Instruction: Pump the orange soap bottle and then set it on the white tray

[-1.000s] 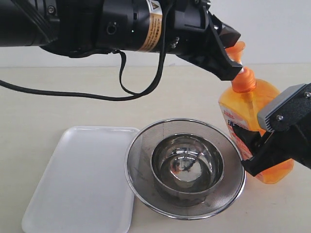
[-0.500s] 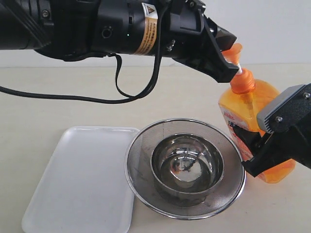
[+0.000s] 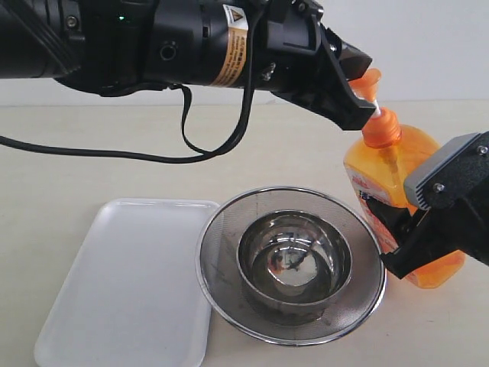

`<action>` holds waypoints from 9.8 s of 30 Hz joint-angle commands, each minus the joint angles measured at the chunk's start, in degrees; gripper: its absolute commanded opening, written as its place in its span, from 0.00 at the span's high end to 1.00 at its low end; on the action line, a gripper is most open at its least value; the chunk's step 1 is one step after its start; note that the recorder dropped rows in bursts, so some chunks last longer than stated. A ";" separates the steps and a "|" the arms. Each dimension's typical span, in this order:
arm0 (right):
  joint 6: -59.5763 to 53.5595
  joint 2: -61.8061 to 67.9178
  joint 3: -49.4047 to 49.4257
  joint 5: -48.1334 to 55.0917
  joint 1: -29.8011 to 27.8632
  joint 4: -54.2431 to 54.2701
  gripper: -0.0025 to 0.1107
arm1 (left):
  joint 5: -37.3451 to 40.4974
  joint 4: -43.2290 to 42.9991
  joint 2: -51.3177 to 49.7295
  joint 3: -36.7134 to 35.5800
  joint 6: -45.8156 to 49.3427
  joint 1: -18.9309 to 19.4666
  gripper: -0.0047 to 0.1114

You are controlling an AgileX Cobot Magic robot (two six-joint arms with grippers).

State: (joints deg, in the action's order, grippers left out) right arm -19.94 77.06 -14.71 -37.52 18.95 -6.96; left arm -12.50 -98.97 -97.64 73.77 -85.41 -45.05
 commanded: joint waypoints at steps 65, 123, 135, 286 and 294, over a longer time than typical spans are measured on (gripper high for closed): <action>0.82 -0.32 -0.57 -2.96 -0.02 0.18 0.98 | 6.99 -0.98 8.83 2.65 0.63 -0.34 0.92; -8.31 -3.68 -0.92 -21.77 -0.02 7.62 0.98 | 17.00 -0.98 23.22 -14.50 -0.30 -0.31 0.92; 16.62 -9.30 -19.64 -3.86 8.29 -11.87 0.98 | 30.40 12.54 45.63 -29.94 5.64 -0.31 0.92; -1.95 16.22 -43.07 34.94 32.40 9.06 0.98 | 45.86 9.38 44.24 -60.14 -15.70 -0.20 0.92; -2.02 16.22 -43.07 34.94 32.69 9.06 0.98 | 44.54 -0.98 42.40 -61.09 -23.91 -0.20 0.92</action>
State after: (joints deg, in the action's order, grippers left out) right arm -21.80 93.50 -57.62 -2.00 51.39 2.34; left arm 31.98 -98.30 -54.00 13.01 -107.39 -45.05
